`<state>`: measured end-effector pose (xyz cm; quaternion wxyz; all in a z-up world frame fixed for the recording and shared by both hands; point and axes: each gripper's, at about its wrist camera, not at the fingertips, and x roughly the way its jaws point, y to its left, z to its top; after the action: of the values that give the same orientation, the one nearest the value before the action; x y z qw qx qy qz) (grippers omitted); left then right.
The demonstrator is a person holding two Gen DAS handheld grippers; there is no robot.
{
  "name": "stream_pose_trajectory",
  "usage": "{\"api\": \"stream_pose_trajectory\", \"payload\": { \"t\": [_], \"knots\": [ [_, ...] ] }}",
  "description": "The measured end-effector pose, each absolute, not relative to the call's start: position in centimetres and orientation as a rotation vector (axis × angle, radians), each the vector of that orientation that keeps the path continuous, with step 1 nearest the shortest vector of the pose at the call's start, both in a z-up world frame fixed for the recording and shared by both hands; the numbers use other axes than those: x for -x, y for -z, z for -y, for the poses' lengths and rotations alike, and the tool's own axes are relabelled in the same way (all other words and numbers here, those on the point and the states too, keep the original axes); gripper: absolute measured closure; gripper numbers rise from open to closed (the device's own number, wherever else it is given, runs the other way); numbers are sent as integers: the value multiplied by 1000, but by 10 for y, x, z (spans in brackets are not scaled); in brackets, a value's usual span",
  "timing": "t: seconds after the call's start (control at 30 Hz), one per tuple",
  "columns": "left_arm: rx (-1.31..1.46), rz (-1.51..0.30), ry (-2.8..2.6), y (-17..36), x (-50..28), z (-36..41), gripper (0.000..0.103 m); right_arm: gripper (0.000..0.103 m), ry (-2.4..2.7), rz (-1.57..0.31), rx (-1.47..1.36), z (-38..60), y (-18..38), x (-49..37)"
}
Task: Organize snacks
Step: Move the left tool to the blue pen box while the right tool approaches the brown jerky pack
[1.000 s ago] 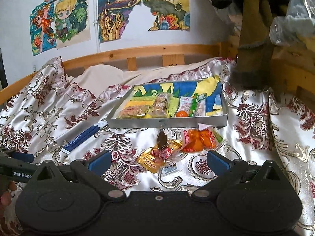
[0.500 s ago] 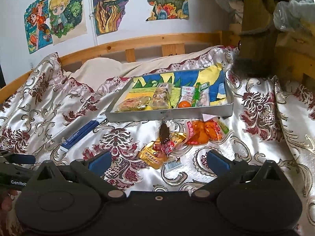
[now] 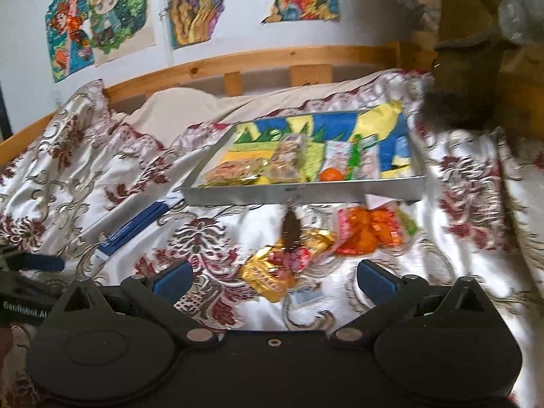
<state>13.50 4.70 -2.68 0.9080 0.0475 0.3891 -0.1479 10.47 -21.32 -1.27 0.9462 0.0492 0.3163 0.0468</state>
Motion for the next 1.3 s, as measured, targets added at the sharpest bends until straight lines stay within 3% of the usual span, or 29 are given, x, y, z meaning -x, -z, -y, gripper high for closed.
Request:
{"api": "stream_pose_trajectory", "payload": {
  "t": [0.77,0.93,1.13,1.23,1.3],
  "knots": [
    [16,-814,404,52,-237,-76,1,7,-228,-712,-25,214,51,-184],
    [79,-856,441,58,-247,-84,10,7,-247,-725,-6,208,57,-191],
    [18,-826,423,58,-246,-80,10,9,-251,-732,-20,207,61,-194],
    [-17,-844,373,61,-251,-80,10,13,-243,-749,-22,207,63,-195],
    [-1,-887,355,66,-256,-82,17,20,-233,-747,-22,206,64,-193]
  ]
}}
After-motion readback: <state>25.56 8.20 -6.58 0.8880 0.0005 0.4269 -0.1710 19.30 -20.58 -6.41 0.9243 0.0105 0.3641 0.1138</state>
